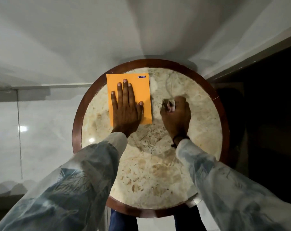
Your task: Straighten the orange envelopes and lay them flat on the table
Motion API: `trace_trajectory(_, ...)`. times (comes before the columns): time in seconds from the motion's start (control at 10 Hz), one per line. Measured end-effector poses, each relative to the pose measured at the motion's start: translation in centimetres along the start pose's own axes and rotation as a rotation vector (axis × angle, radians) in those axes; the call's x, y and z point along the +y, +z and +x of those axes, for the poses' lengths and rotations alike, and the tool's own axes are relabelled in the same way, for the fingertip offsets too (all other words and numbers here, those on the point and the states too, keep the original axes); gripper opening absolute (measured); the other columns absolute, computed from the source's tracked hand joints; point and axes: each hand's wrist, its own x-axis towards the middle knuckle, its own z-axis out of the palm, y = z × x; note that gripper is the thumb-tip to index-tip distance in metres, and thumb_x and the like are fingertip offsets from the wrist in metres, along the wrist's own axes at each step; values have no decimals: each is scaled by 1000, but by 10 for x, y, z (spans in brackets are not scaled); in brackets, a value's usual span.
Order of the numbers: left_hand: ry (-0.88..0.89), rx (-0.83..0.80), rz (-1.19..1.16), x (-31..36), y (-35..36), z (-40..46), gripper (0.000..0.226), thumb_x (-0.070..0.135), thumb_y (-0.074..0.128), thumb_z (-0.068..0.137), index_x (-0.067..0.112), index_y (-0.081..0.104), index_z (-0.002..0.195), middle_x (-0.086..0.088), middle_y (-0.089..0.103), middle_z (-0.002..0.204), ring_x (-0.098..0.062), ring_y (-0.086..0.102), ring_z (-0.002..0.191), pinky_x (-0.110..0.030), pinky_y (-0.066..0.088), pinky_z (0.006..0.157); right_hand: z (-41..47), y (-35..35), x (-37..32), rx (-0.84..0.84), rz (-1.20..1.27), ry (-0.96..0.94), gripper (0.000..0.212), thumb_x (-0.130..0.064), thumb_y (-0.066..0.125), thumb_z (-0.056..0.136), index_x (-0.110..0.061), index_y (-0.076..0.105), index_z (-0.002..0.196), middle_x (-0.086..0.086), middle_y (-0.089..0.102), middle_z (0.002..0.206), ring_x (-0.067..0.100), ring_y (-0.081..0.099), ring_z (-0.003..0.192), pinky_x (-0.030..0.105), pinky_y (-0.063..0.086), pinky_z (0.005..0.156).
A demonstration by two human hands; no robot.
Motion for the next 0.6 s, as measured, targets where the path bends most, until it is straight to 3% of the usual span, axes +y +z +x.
trace_trajectory(0.2, -2, -12, 15, 0, 3, 0, 75, 50, 22, 108, 5, 5, 166, -17, 2, 177, -36, 2, 166, -58, 9, 134, 52, 10, -16, -11, -26, -30, 60, -27, 83, 76, -10, 55, 127, 16, 67, 122, 36, 65, 111, 52, 60, 90)
trace_trajectory(0.4, -8, -92, 26, 1, -10, 0, 77, 50, 23, 108, 5, 1, 166, -17, -3, 177, -36, -1, 165, -57, 5, 135, 44, -21, -24, 89, 181, 30, 63, -35, 84, 79, -9, 55, 129, 13, 68, 120, 30, 67, 108, 48, 60, 90)
trace_trajectory(0.5, -21, -203, 4, 9, -50, -9, 78, 50, 24, 108, 4, -3, 166, -17, -8, 177, -36, -5, 165, -57, 5, 135, 32, -88, -53, 67, 414, 64, 40, -22, 82, 85, -3, 65, 116, 18, 74, 112, 28, 71, 97, 40, 63, 86)
trace_trajectory(0.6, -17, -124, 5, 21, -109, -22, 77, 50, 20, 108, 4, -3, 165, -17, -10, 176, -34, -8, 165, -57, 6, 135, 21, -193, -96, 35, 732, -59, 16, -15, 80, 84, -12, 71, 97, 10, 77, 94, 25, 72, 82, 42, 63, 73)
